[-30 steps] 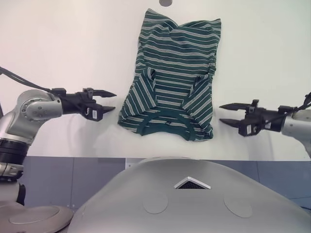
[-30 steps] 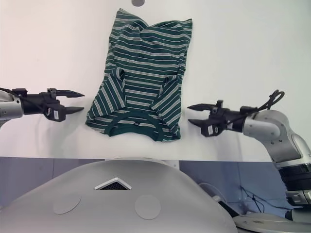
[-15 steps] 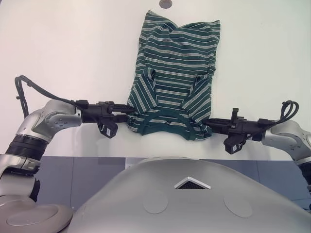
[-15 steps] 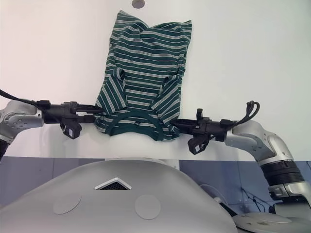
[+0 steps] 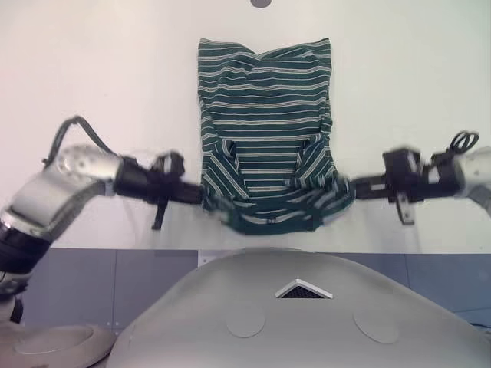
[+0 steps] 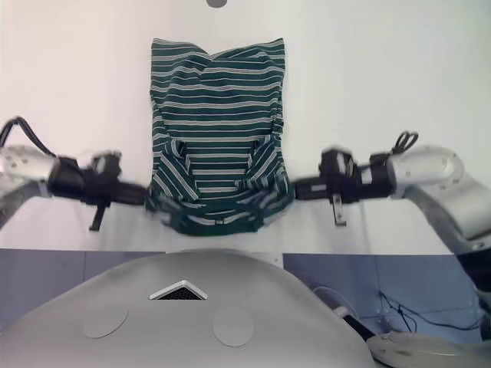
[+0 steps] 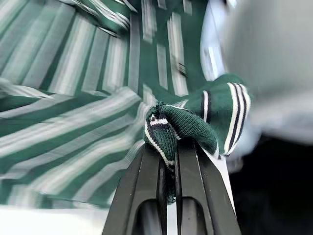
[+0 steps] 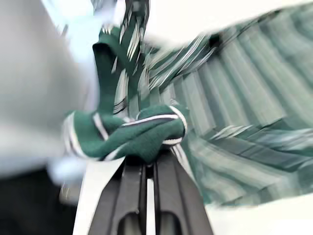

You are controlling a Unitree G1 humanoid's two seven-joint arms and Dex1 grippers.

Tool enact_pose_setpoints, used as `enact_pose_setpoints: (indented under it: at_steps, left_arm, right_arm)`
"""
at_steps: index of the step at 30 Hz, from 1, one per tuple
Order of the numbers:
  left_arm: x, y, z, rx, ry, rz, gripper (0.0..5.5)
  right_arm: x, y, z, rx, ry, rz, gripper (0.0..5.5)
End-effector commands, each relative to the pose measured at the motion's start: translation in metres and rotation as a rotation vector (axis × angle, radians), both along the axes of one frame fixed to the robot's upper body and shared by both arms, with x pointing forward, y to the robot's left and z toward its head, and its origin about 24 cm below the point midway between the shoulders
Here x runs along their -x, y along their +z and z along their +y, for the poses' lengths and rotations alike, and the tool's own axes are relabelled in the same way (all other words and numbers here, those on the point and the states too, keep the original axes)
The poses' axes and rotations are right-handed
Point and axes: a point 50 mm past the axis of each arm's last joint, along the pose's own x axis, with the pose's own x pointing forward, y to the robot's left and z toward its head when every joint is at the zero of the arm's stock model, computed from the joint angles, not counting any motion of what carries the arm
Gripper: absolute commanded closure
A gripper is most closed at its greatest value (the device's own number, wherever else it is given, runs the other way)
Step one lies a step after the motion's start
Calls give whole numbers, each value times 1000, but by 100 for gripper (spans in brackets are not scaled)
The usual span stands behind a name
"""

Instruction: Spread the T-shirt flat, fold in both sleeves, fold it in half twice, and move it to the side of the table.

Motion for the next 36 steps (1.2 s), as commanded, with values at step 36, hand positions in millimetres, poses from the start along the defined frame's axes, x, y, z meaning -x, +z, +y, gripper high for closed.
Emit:
enact_pose_setpoints:
  at_steps: [36]
  left_arm:
    - [-110,-93,-24,-668,88,-483,547]
  right_arm:
    - [-133,-116,16,872,155,-355,549]
